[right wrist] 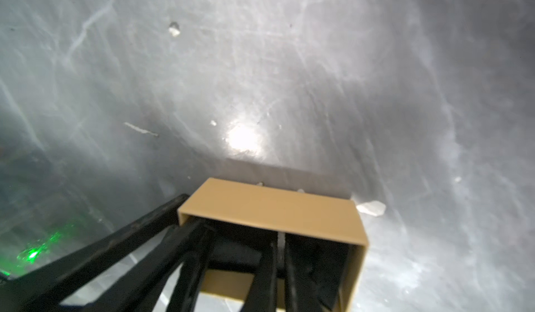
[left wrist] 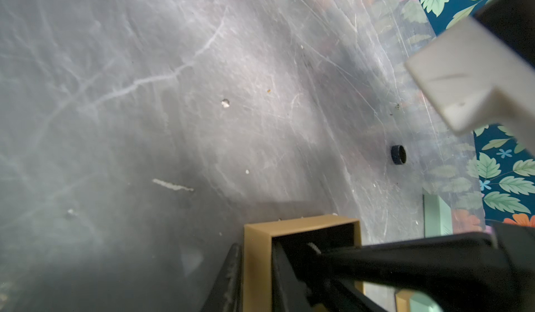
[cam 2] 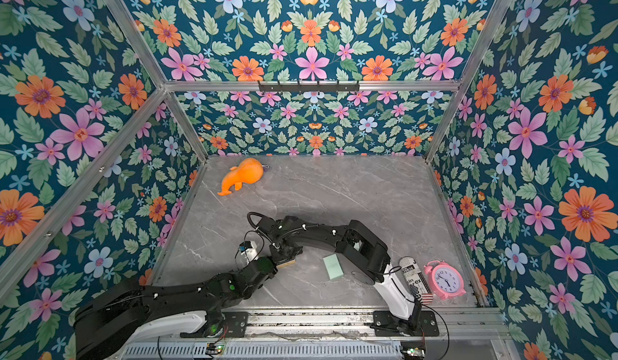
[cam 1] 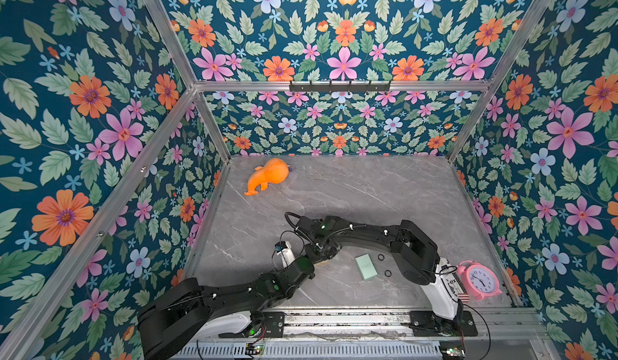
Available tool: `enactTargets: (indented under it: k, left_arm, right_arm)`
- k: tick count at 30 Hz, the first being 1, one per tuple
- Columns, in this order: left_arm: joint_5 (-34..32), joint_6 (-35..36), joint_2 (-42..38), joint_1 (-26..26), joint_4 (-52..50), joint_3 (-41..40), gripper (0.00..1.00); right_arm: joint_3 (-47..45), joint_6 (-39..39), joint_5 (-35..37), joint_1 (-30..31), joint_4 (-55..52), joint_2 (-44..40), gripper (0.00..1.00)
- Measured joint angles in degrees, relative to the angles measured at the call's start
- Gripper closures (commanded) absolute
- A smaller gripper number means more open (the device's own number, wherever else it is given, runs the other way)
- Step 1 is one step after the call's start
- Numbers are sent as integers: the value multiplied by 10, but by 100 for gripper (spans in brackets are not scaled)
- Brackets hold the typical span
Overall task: Take the rings out of the lift-off lid box
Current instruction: Take out the ring from the jewelry box, then place the ring at the center of the board.
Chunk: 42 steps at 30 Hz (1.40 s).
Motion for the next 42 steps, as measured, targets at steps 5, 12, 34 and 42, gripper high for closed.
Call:
enactTargets:
  k: [5,12,34,42]
  left_arm:
    - [0,0,7,0,1,1,80]
    - [1,0,17,0,4,7,80]
    - [7,19,79,0,4,53,80]
    - [11,33,113,0,4,78,79]
  right_arm:
    - [-6,0,-9,1,5,-14,100]
    - [-42,1,-39,-10,29,-45,100]
    - [-197,28,-170,-69,143,-154,100]
    - [-243,30,-175,-95,158,-208,100]
